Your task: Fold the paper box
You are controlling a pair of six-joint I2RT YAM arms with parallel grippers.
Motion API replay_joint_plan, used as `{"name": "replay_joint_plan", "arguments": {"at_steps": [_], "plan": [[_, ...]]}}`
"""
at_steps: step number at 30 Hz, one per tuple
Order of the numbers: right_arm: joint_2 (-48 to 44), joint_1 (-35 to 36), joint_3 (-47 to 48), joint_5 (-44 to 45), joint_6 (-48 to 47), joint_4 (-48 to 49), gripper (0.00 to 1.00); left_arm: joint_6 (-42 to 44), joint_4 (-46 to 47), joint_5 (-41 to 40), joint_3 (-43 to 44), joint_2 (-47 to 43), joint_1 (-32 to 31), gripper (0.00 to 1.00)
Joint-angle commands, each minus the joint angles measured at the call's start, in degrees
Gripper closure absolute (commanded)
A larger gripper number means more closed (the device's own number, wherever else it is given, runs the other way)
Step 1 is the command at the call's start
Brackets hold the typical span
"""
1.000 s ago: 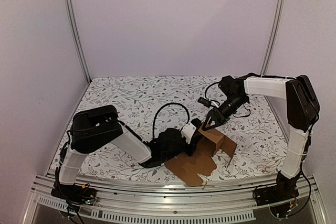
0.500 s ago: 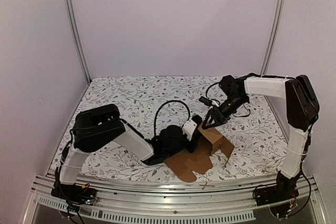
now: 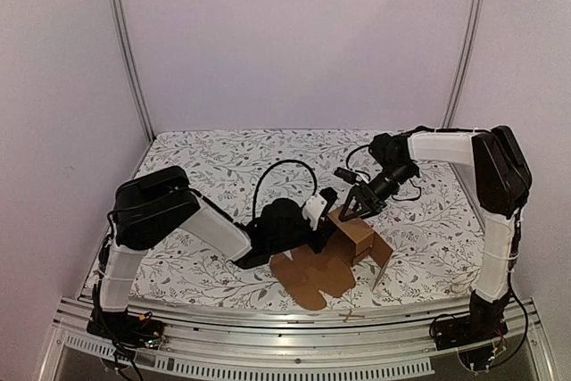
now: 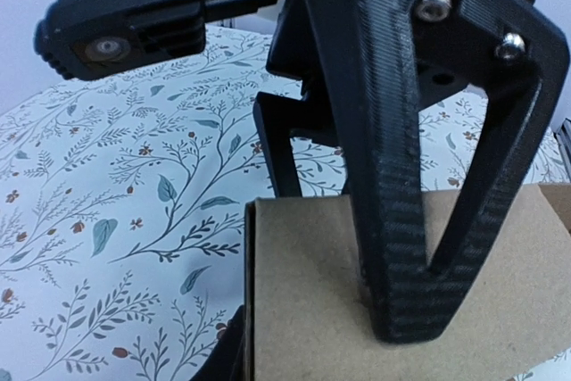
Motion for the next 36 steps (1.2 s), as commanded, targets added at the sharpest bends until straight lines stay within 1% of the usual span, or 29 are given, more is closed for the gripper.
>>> {"name": "replay_joint_plan", "arguments": {"at_steps": [1, 4, 5, 6, 9, 13, 18, 22, 23, 26, 30, 33, 35, 36], "plan": [[2.9, -0.1, 3.2, -2.5, 0.3, -3.3, 0.31, 0.3, -0.8, 2.4, 0.8, -1.8, 1.2, 0.78], [4.4, -0.1, 4.4, -2.8, 0.9, -4.1, 0.29, 0.7, -0.8, 2.2, 0.8, -1.6, 1.1, 0.79], [4.8, 0.0, 4.7, -2.5, 1.2, -4.2, 0.26, 0.7, -0.7, 2.2, 0.8, -1.5, 1.1, 0.78], [5.2, -0.1, 4.9, -2.4, 1.4, -4.2, 0.25, 0.8, -0.6, 2.1, 0.8, -1.4, 1.1, 0.78], [6.0, -0.1, 5.1, -0.7, 1.7, -4.4, 0.29, 1.2, -1.2, 2.2, 1.2, -1.0, 1.1, 0.73], [6.1, -0.1, 4.7, 0.5, 0.9, -4.4, 0.31, 2.2, -3.5, 2.3, 2.9, 0.5, 1.1, 0.71], [6.1, -0.1, 4.5, 0.1, 0.8, -4.5, 0.32, 3.0, -3.7, 2.3, 4.2, 2.0, 1.1, 0.75], [6.4, -0.1, 4.6, 0.0, 0.5, -4.6, 0.33, 3.8, -4.5, 1.4, 5.3, 3.0, 1.1, 0.74], [6.5, -0.1, 4.5, 0.0, 0.5, -4.6, 0.33, 4.1, -5.1, 0.9, 5.7, 3.2, 1.1, 0.75], [6.6, -0.1, 4.5, -0.9, 0.5, -4.8, 0.32, 3.9, -5.9, -3.2, 6.2, 3.8, 1.1, 0.8], [6.9, -0.1, 4.4, -1.9, 0.5, -5.2, 0.32, 3.5, -3.1, -10.6, 5.1, 3.5, 0.1, 0.87], [7.0, -0.1, 4.1, -1.9, 0.2, -5.5, 0.32, 4.2, -2.6, -16.0, 5.2, 3.4, -1.3, 0.99], [7.0, -0.1, 3.8, -2.8, 0.3, -5.6, 0.32, 4.4, -3.0, -21.3, 5.9, 3.7, -2.4, 1.0], [7.1, -0.1, 3.7, -3.2, 0.3, -5.7, 0.32, 4.3, -2.9, -22.7, 6.0, 3.8, -2.8, 1.0]]}}
